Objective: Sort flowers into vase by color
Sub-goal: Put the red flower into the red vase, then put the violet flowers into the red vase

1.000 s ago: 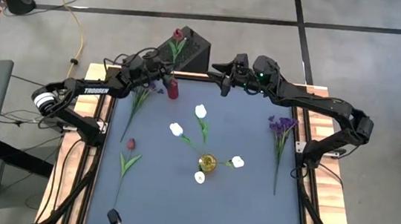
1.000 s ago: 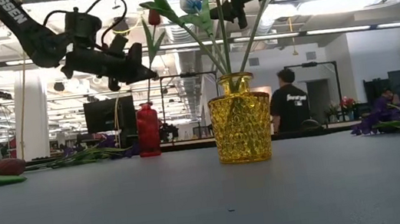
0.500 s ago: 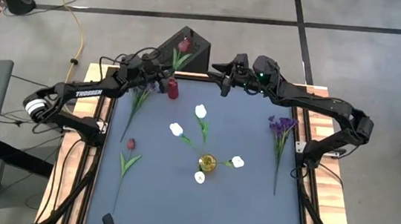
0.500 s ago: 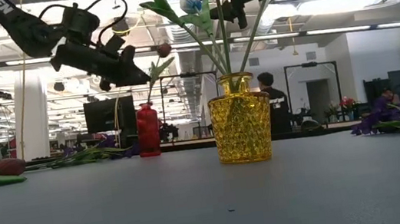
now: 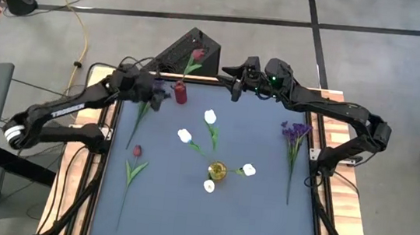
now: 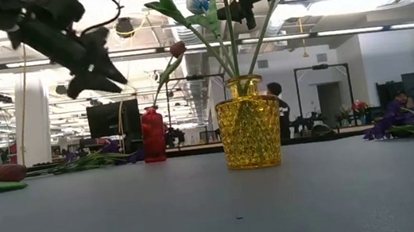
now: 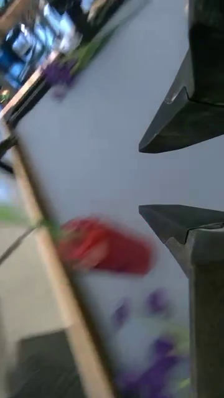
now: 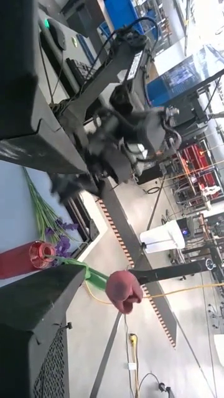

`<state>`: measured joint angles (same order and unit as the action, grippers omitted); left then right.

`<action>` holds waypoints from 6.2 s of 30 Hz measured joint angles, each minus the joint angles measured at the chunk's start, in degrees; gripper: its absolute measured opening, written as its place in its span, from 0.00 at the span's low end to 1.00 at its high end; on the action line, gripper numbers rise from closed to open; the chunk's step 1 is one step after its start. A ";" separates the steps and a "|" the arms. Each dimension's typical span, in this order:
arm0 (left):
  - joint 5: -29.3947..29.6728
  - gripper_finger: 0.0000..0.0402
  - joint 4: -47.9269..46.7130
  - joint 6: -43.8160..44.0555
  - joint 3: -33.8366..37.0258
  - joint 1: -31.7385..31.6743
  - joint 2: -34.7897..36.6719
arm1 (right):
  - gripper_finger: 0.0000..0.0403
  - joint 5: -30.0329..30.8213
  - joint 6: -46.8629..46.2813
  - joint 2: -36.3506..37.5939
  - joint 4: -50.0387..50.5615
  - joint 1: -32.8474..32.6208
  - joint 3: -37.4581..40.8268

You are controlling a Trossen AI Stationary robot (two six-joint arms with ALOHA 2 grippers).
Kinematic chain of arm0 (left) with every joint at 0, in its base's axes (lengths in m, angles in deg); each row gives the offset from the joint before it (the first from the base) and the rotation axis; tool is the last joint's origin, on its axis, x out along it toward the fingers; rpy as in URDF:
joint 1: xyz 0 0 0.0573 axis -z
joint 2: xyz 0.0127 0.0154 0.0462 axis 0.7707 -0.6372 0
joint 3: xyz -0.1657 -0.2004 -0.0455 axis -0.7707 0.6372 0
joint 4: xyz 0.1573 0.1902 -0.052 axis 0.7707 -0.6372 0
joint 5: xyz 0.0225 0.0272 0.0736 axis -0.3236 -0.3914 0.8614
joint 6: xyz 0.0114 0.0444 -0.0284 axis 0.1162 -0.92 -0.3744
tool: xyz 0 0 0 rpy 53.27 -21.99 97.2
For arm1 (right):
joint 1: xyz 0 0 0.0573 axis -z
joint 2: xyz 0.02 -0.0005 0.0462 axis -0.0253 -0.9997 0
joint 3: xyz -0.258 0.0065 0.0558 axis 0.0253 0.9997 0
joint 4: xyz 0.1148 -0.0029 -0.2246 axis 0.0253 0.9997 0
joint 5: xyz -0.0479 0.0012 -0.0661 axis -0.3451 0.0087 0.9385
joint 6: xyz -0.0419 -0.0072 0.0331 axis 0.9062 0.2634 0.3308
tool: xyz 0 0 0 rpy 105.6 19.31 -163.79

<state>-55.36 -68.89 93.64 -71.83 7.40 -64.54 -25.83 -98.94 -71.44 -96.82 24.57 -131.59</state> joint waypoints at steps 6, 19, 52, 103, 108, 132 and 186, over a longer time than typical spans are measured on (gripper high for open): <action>1.02 0.33 -16.01 15.22 -0.02 12.02 6.82 | 0.69 -0.35 2.08 0.00 0.03 -0.19 0.00; 15.51 0.33 -35.52 59.94 -0.02 50.49 5.86 | 0.69 -1.59 4.79 -0.02 0.08 -0.58 0.00; 18.67 0.33 -28.59 77.04 6.54 63.59 -16.45 | 0.69 -2.73 5.01 -0.04 3.41 -1.44 0.02; 20.68 0.00 23.63 -14.18 -19.05 1.75 -4.20 | 0.69 -2.97 -0.97 -0.04 10.54 -8.03 0.02; 20.14 0.00 26.39 -14.66 -19.04 0.61 -5.62 | 0.69 -2.93 -1.13 -0.02 12.39 -9.01 0.02; 20.17 0.00 29.09 -17.81 -19.04 -0.16 -9.27 | 0.69 -2.90 -1.07 -0.02 12.82 -8.49 0.02; 16.21 0.28 28.99 -13.60 -6.86 0.87 -14.85 | 0.69 -3.00 1.03 -0.02 13.33 -5.21 0.02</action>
<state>-39.15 -39.90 80.05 -78.69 8.27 -79.39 -28.83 -97.91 -71.46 -83.49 19.36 -131.57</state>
